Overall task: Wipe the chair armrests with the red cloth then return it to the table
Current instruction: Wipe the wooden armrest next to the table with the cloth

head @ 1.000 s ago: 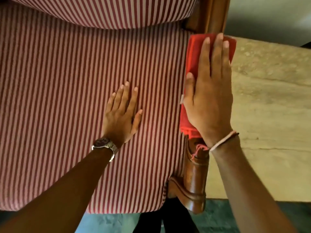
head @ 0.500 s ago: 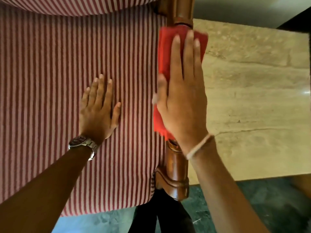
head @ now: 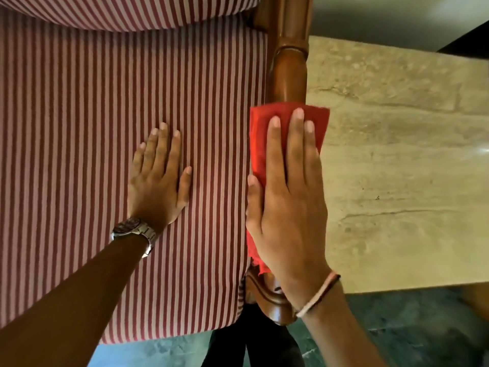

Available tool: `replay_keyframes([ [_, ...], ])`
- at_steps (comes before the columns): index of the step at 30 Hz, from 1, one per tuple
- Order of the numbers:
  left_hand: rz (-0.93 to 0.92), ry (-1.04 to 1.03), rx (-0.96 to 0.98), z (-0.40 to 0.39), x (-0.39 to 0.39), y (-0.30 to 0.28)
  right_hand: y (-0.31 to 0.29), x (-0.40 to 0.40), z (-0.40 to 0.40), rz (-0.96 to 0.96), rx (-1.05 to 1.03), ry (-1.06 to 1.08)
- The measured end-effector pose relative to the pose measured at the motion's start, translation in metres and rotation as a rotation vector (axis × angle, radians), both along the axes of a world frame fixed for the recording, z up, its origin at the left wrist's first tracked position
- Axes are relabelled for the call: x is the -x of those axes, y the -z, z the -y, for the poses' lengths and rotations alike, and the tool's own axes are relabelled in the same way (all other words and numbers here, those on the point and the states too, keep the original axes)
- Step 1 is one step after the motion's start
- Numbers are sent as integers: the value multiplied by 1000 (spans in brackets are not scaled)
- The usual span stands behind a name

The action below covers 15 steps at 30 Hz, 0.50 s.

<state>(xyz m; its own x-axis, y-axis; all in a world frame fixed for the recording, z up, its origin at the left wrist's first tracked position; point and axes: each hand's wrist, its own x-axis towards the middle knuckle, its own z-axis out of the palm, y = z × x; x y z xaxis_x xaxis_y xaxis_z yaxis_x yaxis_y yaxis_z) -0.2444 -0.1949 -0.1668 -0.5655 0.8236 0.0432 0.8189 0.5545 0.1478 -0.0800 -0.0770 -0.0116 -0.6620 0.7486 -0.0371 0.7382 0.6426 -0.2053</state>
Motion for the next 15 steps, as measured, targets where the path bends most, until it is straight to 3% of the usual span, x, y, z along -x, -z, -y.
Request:
replay_keyframes([
  [6,-10,-1,-3,-1,1,3,1,68,-81,-7,-96,-32],
  [12,-15,-8,-3,0,3,5,5,-6,0,10,4,-37],
  [15,-16,-10,-3,-1,2,6,6,10,-24,22,-24,-54],
])
